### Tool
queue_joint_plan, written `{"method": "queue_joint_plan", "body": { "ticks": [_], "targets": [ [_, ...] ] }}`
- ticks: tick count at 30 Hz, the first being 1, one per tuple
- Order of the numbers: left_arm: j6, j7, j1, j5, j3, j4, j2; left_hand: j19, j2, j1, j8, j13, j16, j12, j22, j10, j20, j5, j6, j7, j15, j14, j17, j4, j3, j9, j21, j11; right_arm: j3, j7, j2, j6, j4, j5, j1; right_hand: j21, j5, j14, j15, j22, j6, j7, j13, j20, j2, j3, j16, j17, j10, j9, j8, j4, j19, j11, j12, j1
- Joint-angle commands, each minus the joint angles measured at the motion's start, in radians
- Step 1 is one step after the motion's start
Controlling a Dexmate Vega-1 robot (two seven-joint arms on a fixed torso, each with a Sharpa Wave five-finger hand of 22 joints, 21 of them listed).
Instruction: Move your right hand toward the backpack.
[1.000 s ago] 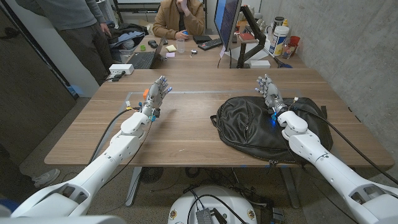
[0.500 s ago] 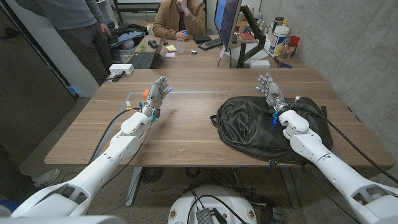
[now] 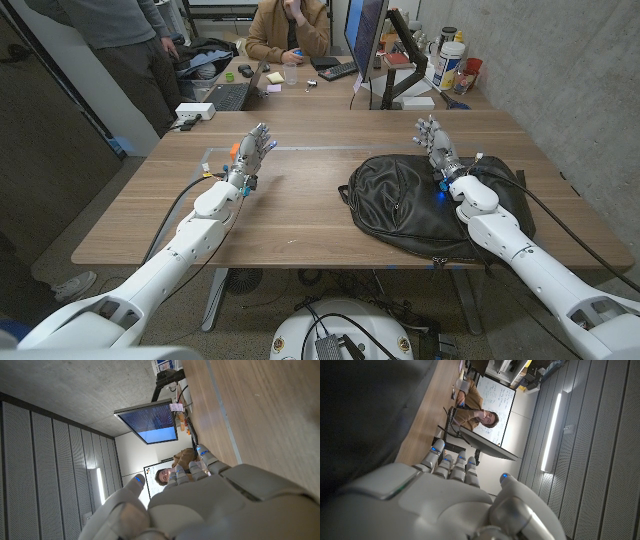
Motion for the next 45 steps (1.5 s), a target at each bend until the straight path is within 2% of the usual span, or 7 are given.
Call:
{"method": "queue_joint_plan", "body": {
  "ticks": [1, 45],
  "targets": [
    [-0.001, 0.0, 0.0, -0.002, -0.002, 0.004, 0.0, 0.002, 0.101, -0.008, 0.006, 0.005, 0.01, 0.007, 0.002, 0.002, -0.047, 0.0, -0.004, -0.004, -0.064, -0.008, 0.005, 0.0, 0.006, 0.003, 0.0, -0.002, 0.001, -0.006, -0.007, 0.001, -0.011, -0.009, 0.001, -0.004, 0.008, 0.007, -0.01, 0.005, 0.01, 0.0, 0.003, -0.069, 0.059, 0.008, 0.001, 0.0, 0.011, 0.005, 0.004, -0.003, 0.0, -0.003, 0.008, -0.012],
    [-0.009, -0.021, -0.034, -0.002, 0.005, 0.059, -0.017, 0.002, 0.099, -0.013, 0.006, 0.005, 0.01, 0.008, 0.002, 0.004, -0.045, -0.001, -0.003, -0.004, -0.064, -0.009, 0.005, 0.001, 0.015, 0.003, -0.003, -0.002, 0.013, -0.026, -0.032, 0.017, -0.032, -0.045, 0.01, -0.025, 0.008, 0.016, -0.011, 0.006, 0.025, -0.004, 0.003, -0.067, 0.055, 0.02, 0.0, -0.002, 0.021, 0.006, 0.004, -0.007, 0.007, -0.007, 0.009, -0.019]
  ]
}}
